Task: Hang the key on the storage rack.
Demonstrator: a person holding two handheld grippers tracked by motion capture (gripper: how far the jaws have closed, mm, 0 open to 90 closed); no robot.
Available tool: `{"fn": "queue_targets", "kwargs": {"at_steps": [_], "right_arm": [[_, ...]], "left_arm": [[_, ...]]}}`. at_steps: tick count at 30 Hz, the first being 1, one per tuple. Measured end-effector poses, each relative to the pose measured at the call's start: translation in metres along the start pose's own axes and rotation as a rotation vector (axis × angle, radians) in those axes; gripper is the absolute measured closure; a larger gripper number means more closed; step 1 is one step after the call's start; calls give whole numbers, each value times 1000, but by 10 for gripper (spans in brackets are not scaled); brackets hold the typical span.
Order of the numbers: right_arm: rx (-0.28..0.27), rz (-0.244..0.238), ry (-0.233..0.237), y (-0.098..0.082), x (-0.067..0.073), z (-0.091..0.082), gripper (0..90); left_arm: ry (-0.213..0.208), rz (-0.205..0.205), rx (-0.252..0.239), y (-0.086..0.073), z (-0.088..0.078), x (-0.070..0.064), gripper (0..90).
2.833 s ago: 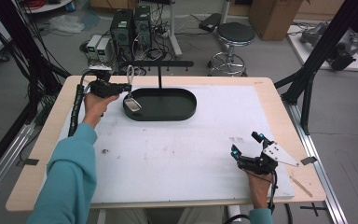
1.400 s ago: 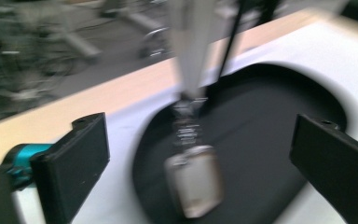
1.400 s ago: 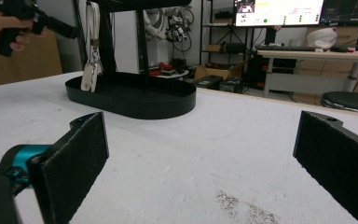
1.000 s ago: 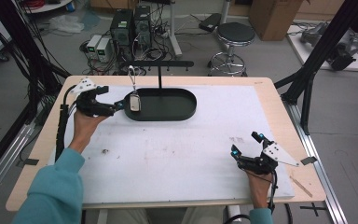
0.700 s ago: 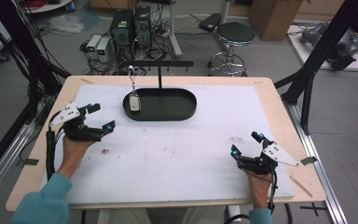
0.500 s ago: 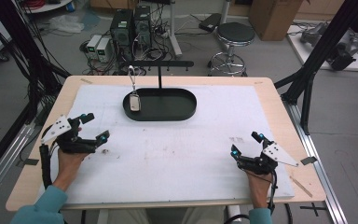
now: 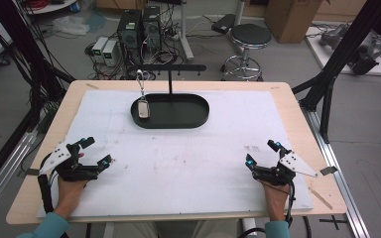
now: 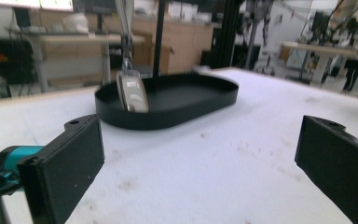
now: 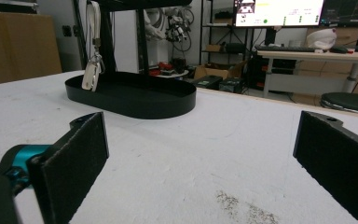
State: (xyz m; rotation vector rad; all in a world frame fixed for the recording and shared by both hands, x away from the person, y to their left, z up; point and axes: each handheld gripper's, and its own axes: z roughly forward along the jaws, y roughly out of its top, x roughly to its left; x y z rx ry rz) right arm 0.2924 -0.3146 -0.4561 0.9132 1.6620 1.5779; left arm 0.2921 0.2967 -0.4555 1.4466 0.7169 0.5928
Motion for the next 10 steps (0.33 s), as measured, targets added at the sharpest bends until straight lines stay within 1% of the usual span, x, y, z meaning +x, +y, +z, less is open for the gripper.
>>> {"fn": "queue_targets", "kwargs": {"at_steps": [1, 2, 6, 8, 10], "right_arm": [[1, 2, 0, 0, 0, 0, 26], [-1, -1, 0, 0, 0, 0, 26], [-1, -1, 0, 0, 0, 0, 26], [3, 6, 1, 0, 1, 0, 26], [-1, 1, 1, 0, 0, 0, 26]], "left_arm": [[-3, -5, -3, 0, -1, 0, 17], [4, -7, -5, -1, -2, -1, 17], [26, 12, -18, -1, -3, -3, 17], [26, 11, -19, -1, -3, -3, 17], [32, 13, -17, -1, -3, -3, 17]]}}
